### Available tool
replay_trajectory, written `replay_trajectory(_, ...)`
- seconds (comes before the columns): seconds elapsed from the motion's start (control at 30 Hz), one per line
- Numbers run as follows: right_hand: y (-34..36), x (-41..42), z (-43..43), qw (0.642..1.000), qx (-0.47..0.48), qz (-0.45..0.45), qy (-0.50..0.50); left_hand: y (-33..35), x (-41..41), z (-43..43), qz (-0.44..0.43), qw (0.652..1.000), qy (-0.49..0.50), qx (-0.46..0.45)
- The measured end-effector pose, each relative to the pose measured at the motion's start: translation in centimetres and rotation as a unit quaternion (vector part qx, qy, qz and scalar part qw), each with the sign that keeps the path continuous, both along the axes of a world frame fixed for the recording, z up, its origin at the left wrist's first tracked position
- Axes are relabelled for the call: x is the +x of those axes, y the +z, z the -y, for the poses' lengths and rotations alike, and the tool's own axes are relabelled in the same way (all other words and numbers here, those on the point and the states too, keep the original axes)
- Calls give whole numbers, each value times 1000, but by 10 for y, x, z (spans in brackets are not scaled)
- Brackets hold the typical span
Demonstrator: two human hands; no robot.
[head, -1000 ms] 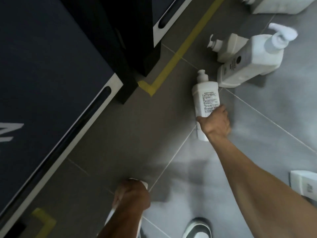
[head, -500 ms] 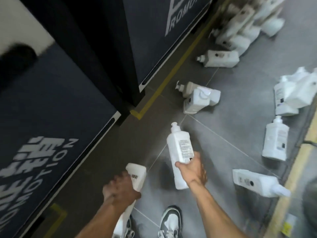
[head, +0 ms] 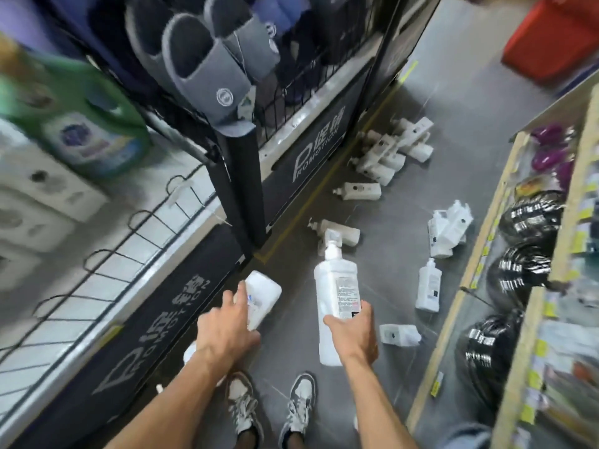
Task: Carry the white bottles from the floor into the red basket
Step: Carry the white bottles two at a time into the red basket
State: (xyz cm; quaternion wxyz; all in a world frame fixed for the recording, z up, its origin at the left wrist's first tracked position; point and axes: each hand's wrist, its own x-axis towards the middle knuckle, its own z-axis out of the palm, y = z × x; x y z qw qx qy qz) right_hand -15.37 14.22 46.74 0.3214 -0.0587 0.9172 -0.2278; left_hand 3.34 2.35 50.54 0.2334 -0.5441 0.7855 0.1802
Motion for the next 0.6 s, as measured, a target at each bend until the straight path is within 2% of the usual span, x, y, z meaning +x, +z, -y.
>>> replay_trajectory(0.17, 116, 23, -11, 999, -35, -15, 10, 109, 29, -11, -45, 998, 17, -33)
replay_trajectory(0.33, 192, 58, -25, 996, -56, -33, 59, 174, 65, -30, -92, 994, 40, -44)
replay_trajectory(0.5, 238, 94, -37, 982, -57, -88, 160, 207, 105, -52, -127, 988, 37, -78)
replay_trajectory(0.6, 253, 104, -33, 959, -48, -132, 247, 220, 131, -57, -151, 983, 40, -99)
